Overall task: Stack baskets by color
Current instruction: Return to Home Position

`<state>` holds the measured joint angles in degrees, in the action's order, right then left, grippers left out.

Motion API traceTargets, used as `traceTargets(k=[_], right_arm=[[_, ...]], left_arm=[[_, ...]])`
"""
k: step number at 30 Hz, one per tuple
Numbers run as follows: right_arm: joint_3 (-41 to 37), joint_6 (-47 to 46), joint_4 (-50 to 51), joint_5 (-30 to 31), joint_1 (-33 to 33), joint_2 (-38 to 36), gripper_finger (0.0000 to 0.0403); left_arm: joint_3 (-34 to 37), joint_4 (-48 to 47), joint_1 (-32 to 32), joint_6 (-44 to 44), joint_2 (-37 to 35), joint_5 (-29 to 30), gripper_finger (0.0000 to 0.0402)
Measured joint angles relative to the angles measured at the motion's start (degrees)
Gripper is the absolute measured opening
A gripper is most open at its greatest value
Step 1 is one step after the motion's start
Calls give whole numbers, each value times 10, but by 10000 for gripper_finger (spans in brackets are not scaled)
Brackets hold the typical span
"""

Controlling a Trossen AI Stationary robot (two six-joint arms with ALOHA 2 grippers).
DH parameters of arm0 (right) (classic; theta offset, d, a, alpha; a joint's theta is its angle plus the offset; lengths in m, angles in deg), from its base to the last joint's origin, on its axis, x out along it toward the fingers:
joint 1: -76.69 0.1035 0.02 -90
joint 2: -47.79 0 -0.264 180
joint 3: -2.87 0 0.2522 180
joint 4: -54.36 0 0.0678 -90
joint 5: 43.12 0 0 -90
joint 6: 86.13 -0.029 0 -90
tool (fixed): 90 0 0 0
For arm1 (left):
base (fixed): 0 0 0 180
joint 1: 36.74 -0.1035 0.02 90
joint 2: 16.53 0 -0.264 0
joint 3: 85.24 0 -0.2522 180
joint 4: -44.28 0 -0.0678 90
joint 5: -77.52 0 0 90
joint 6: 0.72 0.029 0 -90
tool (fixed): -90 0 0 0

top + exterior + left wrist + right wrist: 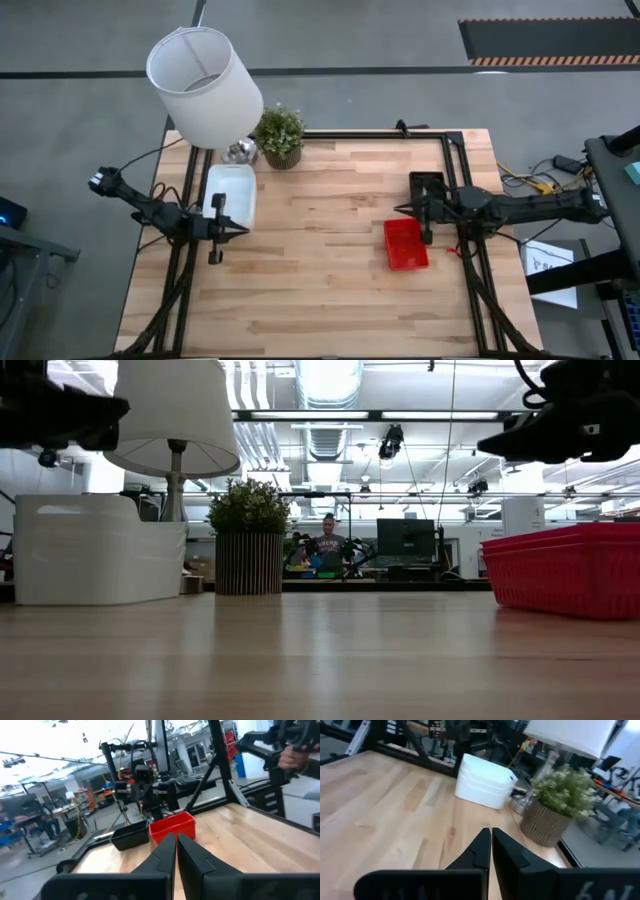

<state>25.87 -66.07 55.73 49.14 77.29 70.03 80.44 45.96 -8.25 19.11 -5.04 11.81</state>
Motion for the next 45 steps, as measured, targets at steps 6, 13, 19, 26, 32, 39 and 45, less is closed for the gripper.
traceTargets(k=[6, 13, 19, 26, 32, 39, 45], right_arm=[[-23, 20, 46, 3, 0, -111, 9], [-85, 34, 66, 4, -1, -221, 9], [-81, -71, 60, 8, -2, -203, 9], [-80, -96, 61, 8, -2, -186, 9], [-80, -96, 62, 8, -2, -180, 9], [-80, -96, 62, 8, -2, -180, 9], [-80, -96, 62, 8, -2, -180, 9]], left_arm=[[0, -31, 0, -11, -50, 3, 0], [1, -31, 0, 3, -59, 3, 0], [1, -31, 0, 1, -48, 2, 0], [1, -30, 0, 1, -33, 1, 0], [1, -29, 0, 1, -23, 1, 0], [2, -29, 0, 1, -11, 0, 0], [2, -29, 0, 1, -2, 0, 0]])
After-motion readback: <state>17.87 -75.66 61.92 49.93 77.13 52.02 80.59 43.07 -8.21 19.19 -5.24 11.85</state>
